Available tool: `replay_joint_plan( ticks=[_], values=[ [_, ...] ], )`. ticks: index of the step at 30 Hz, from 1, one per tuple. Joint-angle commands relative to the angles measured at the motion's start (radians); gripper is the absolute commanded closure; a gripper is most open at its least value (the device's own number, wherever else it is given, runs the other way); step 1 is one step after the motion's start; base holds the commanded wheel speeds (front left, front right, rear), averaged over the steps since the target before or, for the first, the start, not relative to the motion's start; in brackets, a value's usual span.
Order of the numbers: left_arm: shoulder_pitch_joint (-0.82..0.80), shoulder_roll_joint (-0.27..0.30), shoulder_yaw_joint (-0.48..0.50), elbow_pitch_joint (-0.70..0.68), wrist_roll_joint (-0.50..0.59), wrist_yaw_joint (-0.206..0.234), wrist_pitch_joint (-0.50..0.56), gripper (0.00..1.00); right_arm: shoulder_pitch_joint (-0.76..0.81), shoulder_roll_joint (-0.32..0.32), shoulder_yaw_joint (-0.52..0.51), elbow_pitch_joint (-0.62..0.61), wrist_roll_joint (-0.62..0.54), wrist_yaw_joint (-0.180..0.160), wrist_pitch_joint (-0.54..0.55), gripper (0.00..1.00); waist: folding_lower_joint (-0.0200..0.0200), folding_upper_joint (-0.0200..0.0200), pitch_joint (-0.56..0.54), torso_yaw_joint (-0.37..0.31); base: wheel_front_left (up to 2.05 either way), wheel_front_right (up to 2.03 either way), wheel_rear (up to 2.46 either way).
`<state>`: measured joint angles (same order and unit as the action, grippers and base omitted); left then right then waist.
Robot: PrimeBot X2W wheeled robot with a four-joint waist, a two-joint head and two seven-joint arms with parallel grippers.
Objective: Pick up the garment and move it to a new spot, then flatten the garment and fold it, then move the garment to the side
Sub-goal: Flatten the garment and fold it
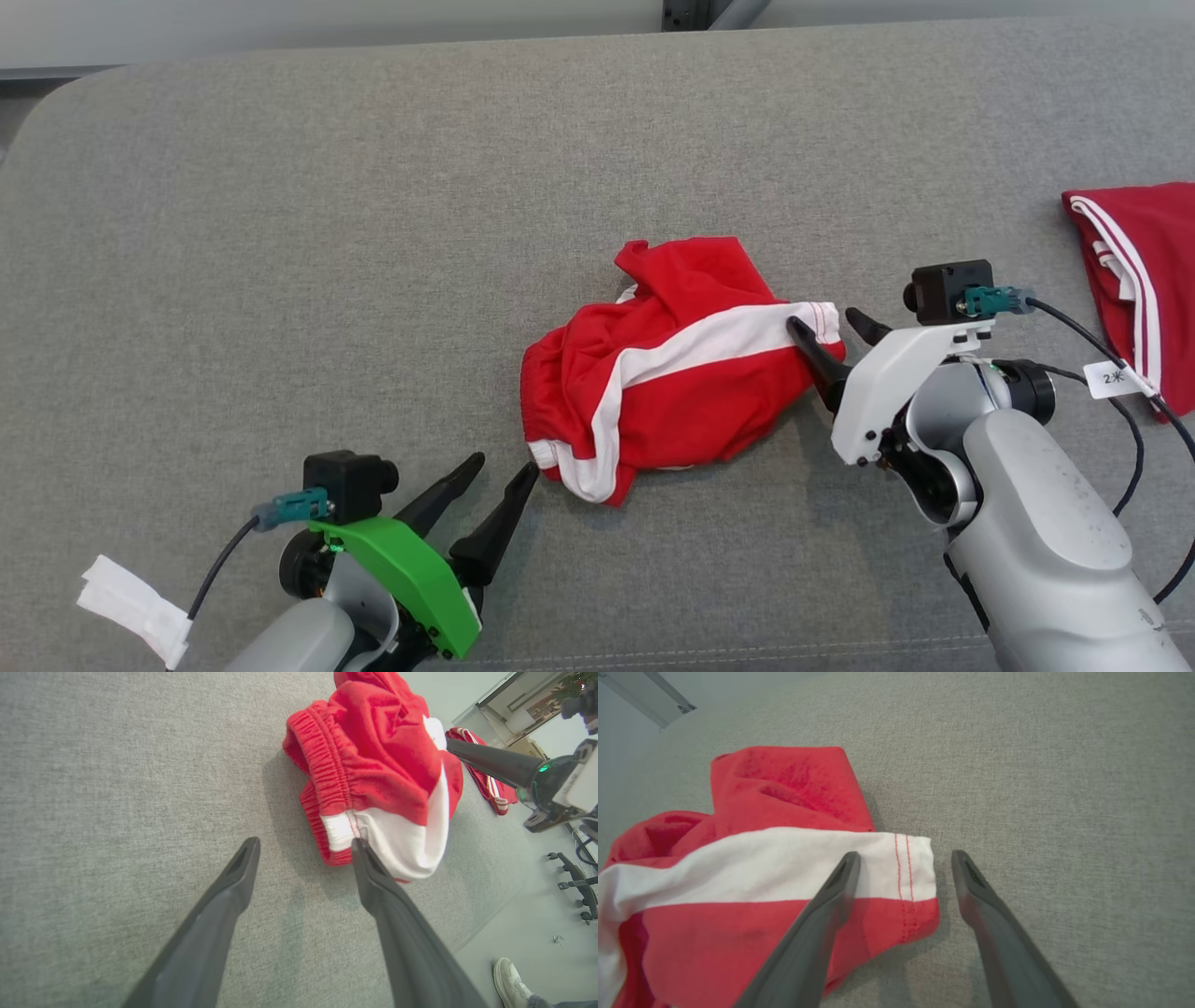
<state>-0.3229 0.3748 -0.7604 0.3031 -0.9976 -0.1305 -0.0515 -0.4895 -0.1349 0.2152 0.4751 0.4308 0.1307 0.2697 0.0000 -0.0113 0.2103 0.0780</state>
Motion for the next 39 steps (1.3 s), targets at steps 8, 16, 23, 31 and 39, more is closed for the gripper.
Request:
replay_joint_plan(
  ticks=[8,16,23,31,39],
  values=[
    [-0.083,0.045,-0.121,0.023,-0.096,0.000,-0.050,0.00,-0.026,-0.018,0.038,0.011,0.037,0.000,-0.017,0.00,0.0000,0.0113,0.009,-0.010,0.00,0.00,0.00],
    [-0.139,0.066,-0.211,0.010,-0.170,0.000,-0.109,0.00,-0.035,-0.031,0.061,0.015,0.048,0.000,-0.026,0.00,0.0000,0.0113,0.021,-0.018,0.00,0.00,0.00],
    [-0.194,0.083,-0.290,0.010,-0.228,0.000,-0.134,0.00,-0.053,-0.034,0.079,0.017,0.050,0.000,-0.033,0.06,0.0000,0.0113,0.040,-0.030,0.00,0.00,0.00],
    [-0.246,0.110,-0.376,-0.020,-0.287,0.000,-0.180,1.00,-0.060,-0.036,0.096,0.001,0.125,0.000,-0.055,1.00,0.0000,0.0113,0.031,-0.050,0.00,0.00,0.00],
    [-0.224,0.257,-0.298,-0.226,-0.302,0.000,-0.212,1.00,0.028,-0.098,0.019,-0.178,0.240,0.000,-0.073,1.00,0.0000,0.0113,-0.006,-0.064,0.00,0.00,0.00]
  ],
)
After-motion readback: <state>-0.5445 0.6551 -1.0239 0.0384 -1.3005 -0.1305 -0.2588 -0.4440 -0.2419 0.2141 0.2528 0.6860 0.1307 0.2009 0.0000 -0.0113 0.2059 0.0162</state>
